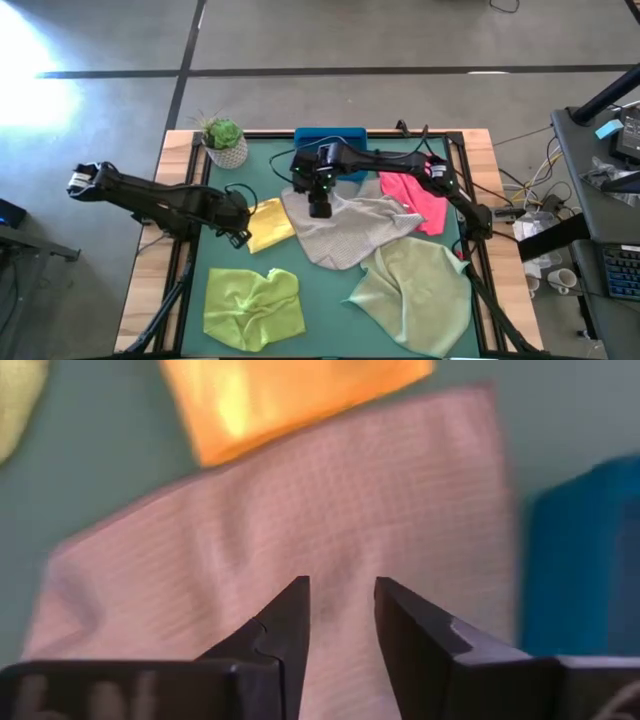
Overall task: Fold microfiber towels
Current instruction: Fold the yellow microfiber cloth
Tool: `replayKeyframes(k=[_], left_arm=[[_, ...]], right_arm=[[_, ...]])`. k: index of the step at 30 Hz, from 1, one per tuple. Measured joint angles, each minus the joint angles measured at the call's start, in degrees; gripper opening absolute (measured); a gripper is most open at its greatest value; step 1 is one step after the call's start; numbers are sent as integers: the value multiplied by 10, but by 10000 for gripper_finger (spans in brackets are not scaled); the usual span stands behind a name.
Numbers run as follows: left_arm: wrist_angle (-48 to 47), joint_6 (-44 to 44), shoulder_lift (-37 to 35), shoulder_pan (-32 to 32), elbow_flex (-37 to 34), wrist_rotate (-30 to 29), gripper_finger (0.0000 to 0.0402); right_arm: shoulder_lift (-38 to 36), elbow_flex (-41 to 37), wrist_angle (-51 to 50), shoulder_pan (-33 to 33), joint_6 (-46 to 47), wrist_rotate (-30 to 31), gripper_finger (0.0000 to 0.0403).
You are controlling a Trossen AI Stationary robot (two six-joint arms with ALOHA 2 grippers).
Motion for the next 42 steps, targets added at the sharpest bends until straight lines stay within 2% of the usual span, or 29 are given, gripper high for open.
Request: replayKeyframes(k=[7,12,17,21,32,42], left_arm=[[106,-24,-22,1,-75,-6,127],[140,-52,-11,1,-99,-3,127],[256,14,1,1,-99,20,127],[308,56,45,12,-99,20,127],[364,117,193,45,-61,22,127],[378,77,268,80,-53,26,127]], right_arm=[[-70,-110,9,1,11,-6,89],[-151,-222,92,-2,33,-6,81],[-225,-327,177,-2,67,-5,80],[-266,-382,203,-2,98,-2,81],[-296,-432,225,-2,130,-1,79],[-296,-435,224,-2,130,-1,73]])
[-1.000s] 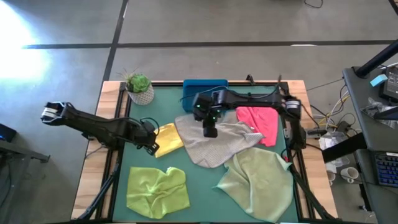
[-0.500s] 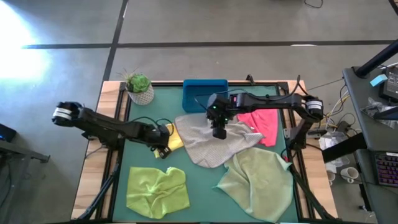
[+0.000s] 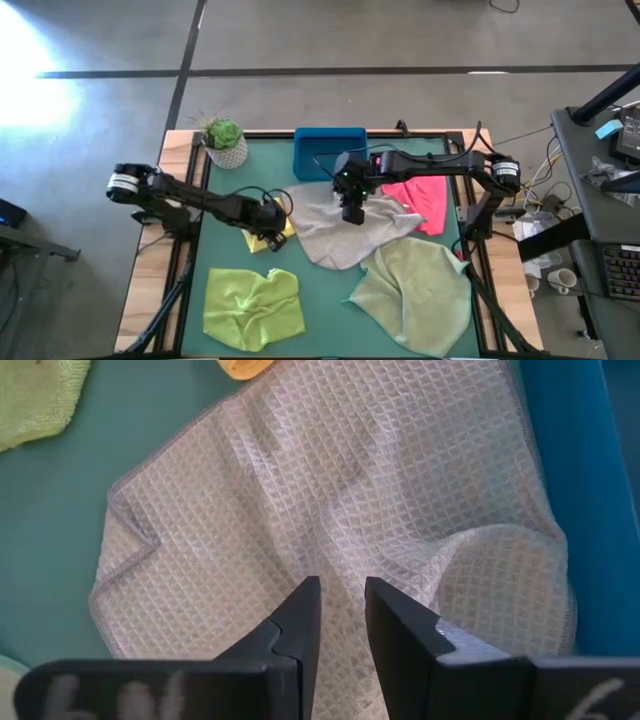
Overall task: Fold microfiber towels
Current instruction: Fold the yellow microfiber cloth
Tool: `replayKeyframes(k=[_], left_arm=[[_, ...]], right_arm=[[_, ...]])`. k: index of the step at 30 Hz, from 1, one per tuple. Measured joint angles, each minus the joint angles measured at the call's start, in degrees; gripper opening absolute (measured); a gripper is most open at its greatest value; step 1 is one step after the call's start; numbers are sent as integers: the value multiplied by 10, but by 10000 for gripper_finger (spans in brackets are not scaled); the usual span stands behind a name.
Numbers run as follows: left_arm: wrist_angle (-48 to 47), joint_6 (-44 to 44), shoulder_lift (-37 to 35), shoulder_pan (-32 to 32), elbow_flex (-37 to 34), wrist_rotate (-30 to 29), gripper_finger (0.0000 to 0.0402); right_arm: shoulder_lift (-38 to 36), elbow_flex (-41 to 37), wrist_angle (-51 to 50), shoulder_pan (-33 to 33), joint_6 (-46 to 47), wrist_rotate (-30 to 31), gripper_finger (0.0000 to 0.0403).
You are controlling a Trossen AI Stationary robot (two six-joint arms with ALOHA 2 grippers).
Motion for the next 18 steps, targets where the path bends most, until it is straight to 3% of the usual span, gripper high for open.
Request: replayKeyframes(k=[12,18], left_arm=[[-4,-199,-10,72,-5,-81,127],[-1,-185,-29,82,3,-78,127]], right_arm=[[0,0,-5,0,0,0,73],[0,0,-5,0,5,0,73]])
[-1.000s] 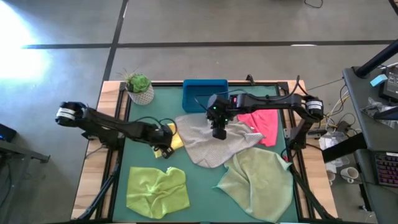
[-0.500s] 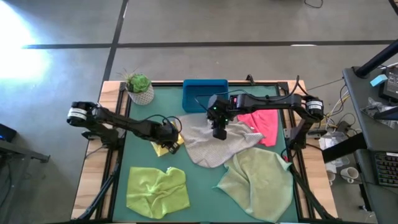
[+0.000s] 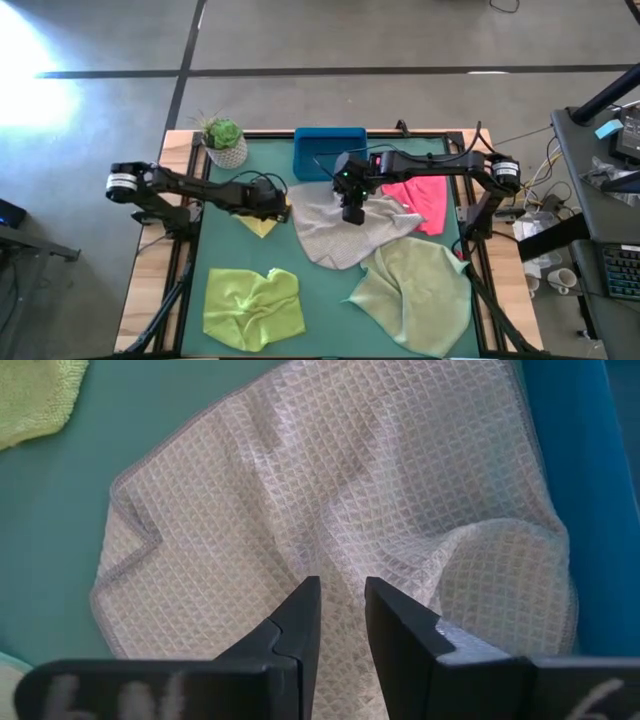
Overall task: Fold microfiber towels
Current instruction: Fold the yellow microfiber cloth
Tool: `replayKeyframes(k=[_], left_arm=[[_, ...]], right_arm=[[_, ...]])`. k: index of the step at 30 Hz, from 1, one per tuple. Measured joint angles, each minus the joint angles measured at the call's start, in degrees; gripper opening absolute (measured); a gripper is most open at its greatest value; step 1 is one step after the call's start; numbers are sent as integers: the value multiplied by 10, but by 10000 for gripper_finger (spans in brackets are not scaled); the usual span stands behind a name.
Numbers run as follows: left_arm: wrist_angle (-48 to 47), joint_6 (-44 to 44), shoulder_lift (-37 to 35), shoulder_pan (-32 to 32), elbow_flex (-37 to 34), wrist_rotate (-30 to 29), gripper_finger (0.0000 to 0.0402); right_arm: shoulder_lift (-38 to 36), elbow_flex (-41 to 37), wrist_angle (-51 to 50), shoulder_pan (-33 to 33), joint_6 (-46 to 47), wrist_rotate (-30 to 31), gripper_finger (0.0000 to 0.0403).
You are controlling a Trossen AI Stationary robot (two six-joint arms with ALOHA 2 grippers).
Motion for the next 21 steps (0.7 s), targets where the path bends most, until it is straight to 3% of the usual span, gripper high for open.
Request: replayKeyframes(k=[8,16,21], left_arm=[[-19,88,-101,0,9,5,127],[-260,75,-178,1,6,-7,127],[-268,72,-189,1,-8,-14,127]], right_arm=[[0,0,0,0,5,0,73],[0,0,0,0,5,0,73],[0,0,1,0,4,0,73]])
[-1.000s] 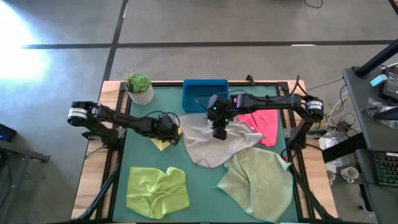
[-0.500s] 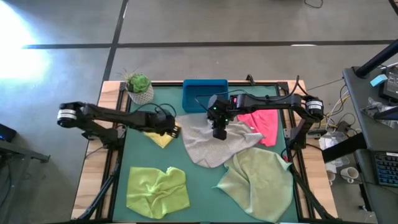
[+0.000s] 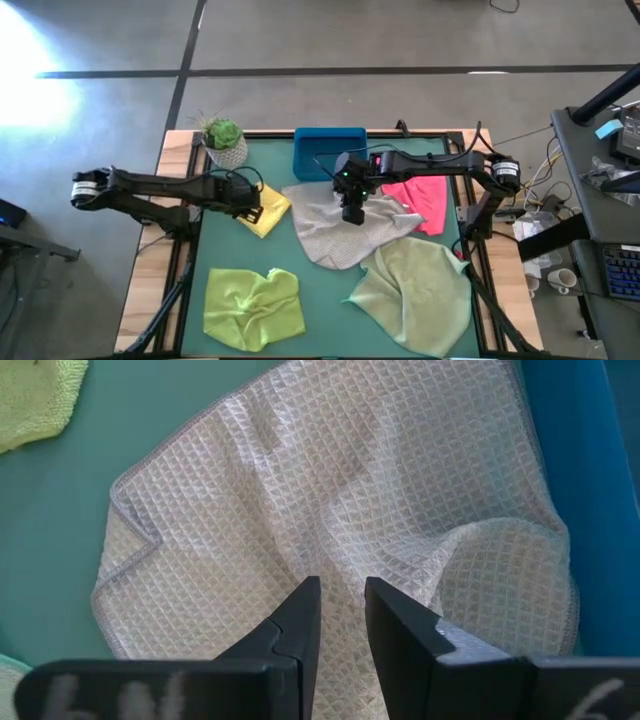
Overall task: Fold microfiber towels
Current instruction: Fold the yellow microfiber cloth
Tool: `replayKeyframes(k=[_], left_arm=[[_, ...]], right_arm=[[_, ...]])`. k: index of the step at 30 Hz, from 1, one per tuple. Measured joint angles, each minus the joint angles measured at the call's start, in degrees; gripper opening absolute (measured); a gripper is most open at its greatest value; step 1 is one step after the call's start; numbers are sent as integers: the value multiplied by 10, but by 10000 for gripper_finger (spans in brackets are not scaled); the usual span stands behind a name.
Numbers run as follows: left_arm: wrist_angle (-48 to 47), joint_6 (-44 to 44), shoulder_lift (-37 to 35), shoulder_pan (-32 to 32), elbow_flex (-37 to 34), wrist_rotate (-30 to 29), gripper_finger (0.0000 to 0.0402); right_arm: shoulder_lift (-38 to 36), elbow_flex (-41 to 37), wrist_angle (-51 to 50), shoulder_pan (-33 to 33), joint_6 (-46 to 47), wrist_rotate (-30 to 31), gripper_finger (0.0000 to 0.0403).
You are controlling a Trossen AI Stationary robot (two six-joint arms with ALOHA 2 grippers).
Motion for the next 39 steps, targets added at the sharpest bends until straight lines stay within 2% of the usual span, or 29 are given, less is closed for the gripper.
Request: replayKeyframes(k=[12,24,35,39], left_arm=[[24,-30,84,0,-24,7,127],[37,-87,187,-4,-7,128,127],[49,-99,161,-18,62,237,127],[47,-93,140,-24,81,236,127]], right_arm=[[0,0,2,0,1,0,73],[0,0,2,0,2,0,73],[0,-1,0,0,2,0,73],[0,-1,0,0,2,0,73]])
